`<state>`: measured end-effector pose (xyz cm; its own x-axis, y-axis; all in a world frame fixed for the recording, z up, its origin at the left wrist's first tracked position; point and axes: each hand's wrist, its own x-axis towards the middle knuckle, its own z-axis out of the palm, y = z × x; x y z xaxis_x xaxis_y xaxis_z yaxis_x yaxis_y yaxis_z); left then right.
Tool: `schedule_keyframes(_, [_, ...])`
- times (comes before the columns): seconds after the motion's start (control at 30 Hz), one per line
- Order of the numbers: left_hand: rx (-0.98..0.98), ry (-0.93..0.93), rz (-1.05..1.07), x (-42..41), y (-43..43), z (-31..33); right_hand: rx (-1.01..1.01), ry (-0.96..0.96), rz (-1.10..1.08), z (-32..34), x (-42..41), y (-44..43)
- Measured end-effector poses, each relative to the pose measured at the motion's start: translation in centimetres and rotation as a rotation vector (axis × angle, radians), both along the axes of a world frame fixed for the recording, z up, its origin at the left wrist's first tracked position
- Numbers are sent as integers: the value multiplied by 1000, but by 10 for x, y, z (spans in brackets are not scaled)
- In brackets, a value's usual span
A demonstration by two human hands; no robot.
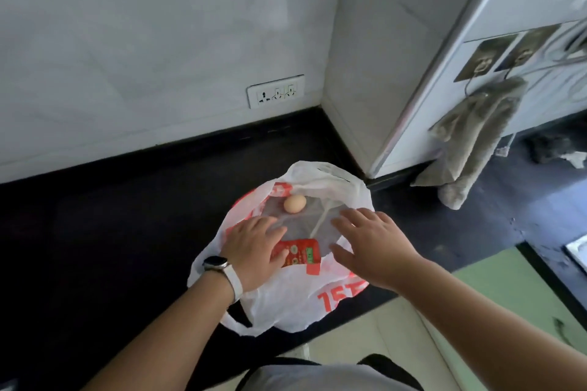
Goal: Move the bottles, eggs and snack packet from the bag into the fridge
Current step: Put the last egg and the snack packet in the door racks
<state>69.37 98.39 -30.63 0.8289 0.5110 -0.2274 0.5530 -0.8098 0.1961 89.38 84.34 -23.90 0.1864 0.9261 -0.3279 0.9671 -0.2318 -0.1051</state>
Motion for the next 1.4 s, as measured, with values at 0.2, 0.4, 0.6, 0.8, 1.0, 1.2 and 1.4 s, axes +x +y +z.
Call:
schedule_keyframes(0.2, [-121, 113, 61, 10, 7, -20, -56, 37, 86, -25, 5, 38])
schedule_keyframes(0.4, [-215, 145, 116, 20, 0, -44, -107, 38, 171, -57, 20, 68])
schedule_keyframes(0.6, [-203, 159, 167, 24, -6, -57, -102, 50, 238, -78, 36, 98])
schedule_keyframes(0.8, [-212, 159, 164, 33, 0, -61, -138, 70, 302, -92, 37, 131])
schedule_keyframes(1.0, [-174, 208, 120, 40, -2, -66, -139, 104, 351, -102, 35, 147])
schedule_keyframes(1.2, [-248, 230, 185, 41, -9, -67, -155, 108, 373, -107, 30, 146])
schedule_keyframes(1.4, [-471, 178, 349, 36, -8, -67, -205, 130, 349, -110, 28, 131])
